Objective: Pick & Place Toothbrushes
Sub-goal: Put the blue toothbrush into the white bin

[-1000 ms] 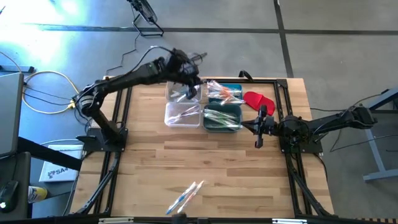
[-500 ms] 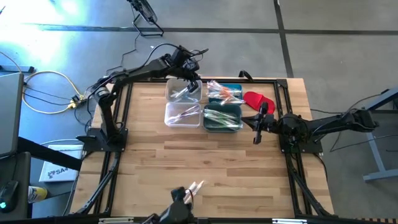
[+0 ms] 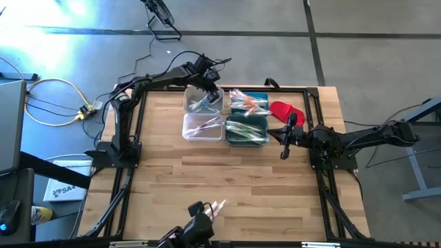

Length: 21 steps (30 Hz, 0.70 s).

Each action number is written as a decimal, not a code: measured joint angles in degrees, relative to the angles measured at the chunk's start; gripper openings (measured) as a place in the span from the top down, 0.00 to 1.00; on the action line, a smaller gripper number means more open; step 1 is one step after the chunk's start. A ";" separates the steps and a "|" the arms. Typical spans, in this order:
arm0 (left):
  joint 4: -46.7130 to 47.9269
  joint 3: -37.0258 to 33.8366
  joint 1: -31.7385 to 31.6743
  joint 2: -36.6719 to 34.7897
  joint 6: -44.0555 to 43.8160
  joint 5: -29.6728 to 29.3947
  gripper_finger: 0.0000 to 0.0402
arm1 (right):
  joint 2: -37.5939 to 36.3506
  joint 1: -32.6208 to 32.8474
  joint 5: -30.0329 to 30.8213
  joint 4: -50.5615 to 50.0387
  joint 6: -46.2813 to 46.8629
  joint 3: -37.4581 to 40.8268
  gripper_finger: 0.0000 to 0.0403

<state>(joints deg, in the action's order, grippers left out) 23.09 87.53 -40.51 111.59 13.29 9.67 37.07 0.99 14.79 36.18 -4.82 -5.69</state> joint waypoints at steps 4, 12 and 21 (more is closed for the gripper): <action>0.14 0.00 0.00 -0.02 0.01 -0.15 0.96 | 0.00 -0.02 0.03 -0.01 0.00 -0.01 0.99; 1.73 0.00 0.02 0.00 -2.11 -0.31 0.91 | 0.00 -0.02 0.02 0.00 0.00 0.00 0.99; 1.68 0.00 0.02 -0.02 -4.50 -2.33 0.57 | -0.01 -0.01 0.02 0.00 0.00 0.00 0.99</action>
<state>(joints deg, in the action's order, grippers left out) 24.78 87.53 -40.49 111.57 8.79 7.34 37.06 0.98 14.81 36.18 -4.82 -5.69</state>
